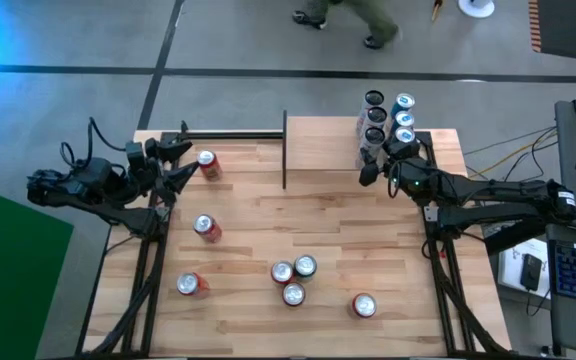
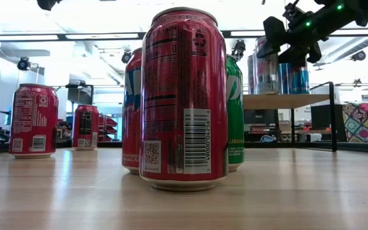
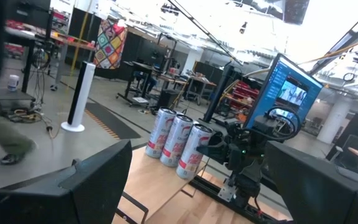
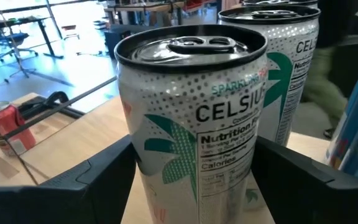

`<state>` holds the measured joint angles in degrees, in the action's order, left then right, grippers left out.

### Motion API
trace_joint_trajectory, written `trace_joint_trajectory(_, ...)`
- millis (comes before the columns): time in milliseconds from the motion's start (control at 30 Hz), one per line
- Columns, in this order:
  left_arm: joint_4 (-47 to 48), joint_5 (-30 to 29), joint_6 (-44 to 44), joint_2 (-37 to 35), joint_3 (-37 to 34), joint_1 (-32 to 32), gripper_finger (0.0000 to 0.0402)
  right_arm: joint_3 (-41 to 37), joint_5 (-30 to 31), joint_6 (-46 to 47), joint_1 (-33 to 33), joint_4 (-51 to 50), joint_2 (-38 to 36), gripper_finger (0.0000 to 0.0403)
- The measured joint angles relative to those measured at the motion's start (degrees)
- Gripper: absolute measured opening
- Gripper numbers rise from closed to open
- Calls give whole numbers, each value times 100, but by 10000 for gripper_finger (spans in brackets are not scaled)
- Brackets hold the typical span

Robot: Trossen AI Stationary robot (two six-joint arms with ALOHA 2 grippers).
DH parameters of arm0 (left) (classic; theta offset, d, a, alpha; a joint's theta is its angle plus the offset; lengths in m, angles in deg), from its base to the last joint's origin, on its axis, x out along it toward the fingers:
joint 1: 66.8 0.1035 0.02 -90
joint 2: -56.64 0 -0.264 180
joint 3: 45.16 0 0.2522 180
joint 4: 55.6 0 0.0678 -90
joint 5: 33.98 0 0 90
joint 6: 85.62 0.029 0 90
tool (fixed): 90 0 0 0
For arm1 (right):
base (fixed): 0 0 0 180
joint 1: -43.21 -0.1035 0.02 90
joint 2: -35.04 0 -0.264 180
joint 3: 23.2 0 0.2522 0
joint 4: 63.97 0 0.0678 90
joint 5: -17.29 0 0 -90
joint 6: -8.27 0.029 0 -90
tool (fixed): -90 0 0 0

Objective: Place canned beverage on shelf
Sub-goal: Put the white-pink soda can on the shelf aligned with the other white-pink soda cans

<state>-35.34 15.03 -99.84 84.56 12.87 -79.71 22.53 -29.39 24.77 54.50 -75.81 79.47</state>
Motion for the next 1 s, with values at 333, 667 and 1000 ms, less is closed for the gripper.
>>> trace_joint_trajectory(333, 2, 2, 17, 193, -2, 0, 354, 0, 72, 18, 0, -44, -7, 288)
trace_joint_trajectory(667, 2, 6, 17, 281, -3, -1, 354, 2, 170, -228, 0, -1, -285, 288)
trace_joint_trajectory(1000, -2, 4, 20, 280, -4, 0, 354, 11, 180, -258, 59, -4, -257, 288)
